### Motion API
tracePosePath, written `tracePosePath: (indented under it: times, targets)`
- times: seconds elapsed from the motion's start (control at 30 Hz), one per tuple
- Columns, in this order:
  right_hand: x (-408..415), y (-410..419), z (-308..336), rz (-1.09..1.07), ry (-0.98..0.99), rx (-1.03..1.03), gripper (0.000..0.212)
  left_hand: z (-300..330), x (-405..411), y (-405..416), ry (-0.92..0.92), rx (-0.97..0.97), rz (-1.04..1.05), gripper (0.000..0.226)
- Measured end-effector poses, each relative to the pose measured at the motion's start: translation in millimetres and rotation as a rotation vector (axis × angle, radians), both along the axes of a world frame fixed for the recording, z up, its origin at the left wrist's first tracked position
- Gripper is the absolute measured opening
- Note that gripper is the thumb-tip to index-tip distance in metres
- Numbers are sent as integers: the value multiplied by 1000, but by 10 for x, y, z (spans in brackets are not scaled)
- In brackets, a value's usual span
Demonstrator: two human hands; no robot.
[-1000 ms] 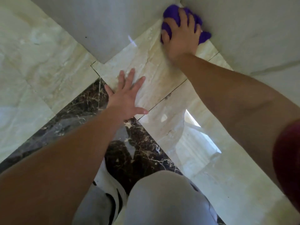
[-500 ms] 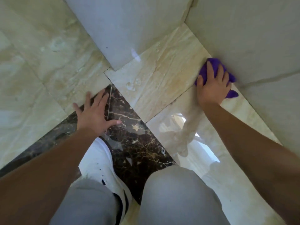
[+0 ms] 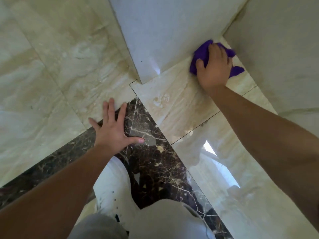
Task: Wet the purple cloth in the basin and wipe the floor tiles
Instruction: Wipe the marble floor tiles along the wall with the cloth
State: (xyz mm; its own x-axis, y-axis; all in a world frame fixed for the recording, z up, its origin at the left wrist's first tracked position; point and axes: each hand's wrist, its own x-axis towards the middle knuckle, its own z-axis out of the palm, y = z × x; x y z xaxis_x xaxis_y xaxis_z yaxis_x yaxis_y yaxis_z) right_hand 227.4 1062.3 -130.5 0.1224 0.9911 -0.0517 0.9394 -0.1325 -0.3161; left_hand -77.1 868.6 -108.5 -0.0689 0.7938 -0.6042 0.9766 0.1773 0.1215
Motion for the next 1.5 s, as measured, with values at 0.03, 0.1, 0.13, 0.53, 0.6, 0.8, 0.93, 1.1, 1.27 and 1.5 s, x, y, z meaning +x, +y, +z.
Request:
tracePosePath:
  times: [0.03,0.1,0.13,0.53,0.6,0.8,0.93,1.1,1.27,1.5]
  targets:
    - [-104,-127,11,59,11,10,66,24,10,4,2,-10,1,145]
    - [-384,-397,7,195,21,-10,64,66,12,16,8,-34,9,145]
    - [-469,-495,12,256,8,-18,64,90,17,29,1,-47,10,144]
    - [459,366,111,339,-118,-142,59,104,-83,114,28,-141,139,159]
    - [312,258,85,203,-69,-126,60,107,-91,121,34,-149,135,159]
    - [-720,-639,138,353,10,-77,56,187,-51,162,12,-177,133,158]
    - [-1323,-1079,139,305,36,-130,53,359,-283,270,-72,-201,94,143]
    - [-1333,-870,280,381,122,-328,64,390,-607,-93,14,-236,103,145]
    - [-1037,-1009,549,802,-80,-96,76,228,-553,-178,24,-165,107,143]
    - [-774,-1015,361,1346,-305,166,57,134,-960,-290,60,-59,-99,136]
